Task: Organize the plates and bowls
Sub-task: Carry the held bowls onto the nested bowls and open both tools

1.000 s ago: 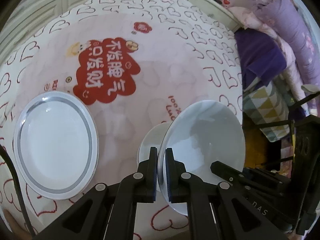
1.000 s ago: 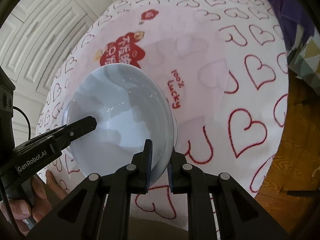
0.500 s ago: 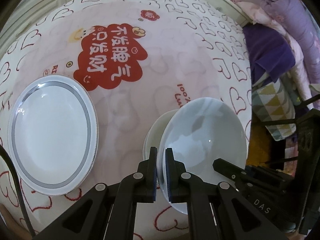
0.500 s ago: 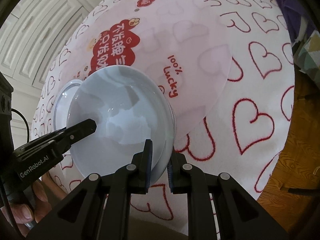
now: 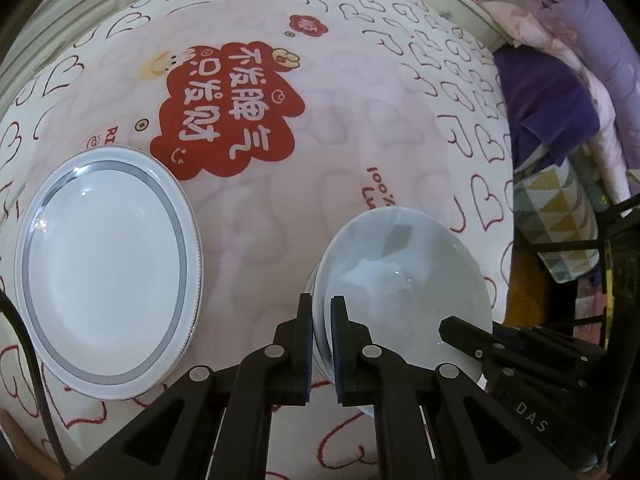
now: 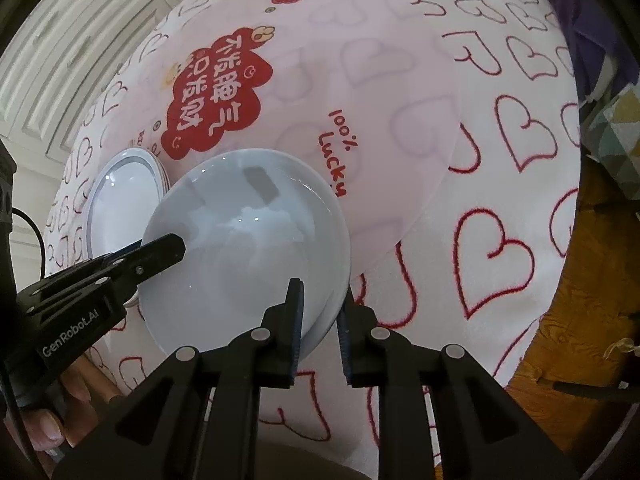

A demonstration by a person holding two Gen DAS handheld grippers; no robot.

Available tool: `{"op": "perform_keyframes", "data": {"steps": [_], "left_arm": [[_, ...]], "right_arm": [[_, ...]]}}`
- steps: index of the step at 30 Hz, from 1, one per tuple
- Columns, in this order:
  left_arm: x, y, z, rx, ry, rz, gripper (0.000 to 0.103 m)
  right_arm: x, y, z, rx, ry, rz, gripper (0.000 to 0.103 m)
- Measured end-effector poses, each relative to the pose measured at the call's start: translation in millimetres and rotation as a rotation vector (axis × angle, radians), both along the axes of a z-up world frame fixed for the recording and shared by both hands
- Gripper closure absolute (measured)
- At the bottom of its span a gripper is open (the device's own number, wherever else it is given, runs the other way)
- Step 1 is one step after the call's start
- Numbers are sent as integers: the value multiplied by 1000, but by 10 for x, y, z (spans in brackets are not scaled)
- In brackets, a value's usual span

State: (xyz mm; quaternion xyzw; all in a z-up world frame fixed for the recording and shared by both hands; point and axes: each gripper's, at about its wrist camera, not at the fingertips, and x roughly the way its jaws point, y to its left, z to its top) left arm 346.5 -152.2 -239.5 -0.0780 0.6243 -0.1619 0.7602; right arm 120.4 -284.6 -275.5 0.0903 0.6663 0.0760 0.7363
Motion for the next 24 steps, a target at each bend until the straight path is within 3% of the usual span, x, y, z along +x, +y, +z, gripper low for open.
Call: {"op": "perform_keyframes", "data": {"steps": [7,9,11,24], "left_arm": [[-13,2,-11,-2,-3,4,95],[-25,-9,10,-3,-12,-4,95],[-29,-5,27,0,-22,-10,94],[-152,103,80,1,-29,-6,88]], "right_arm": [[-44,35,85,-37,-26,7,81],[-56,14,128,-49,-39,0,63],[-74,-3,174,-57,-58,-4,56],[-163,-80,95,-13,-53,-33,56]]}}
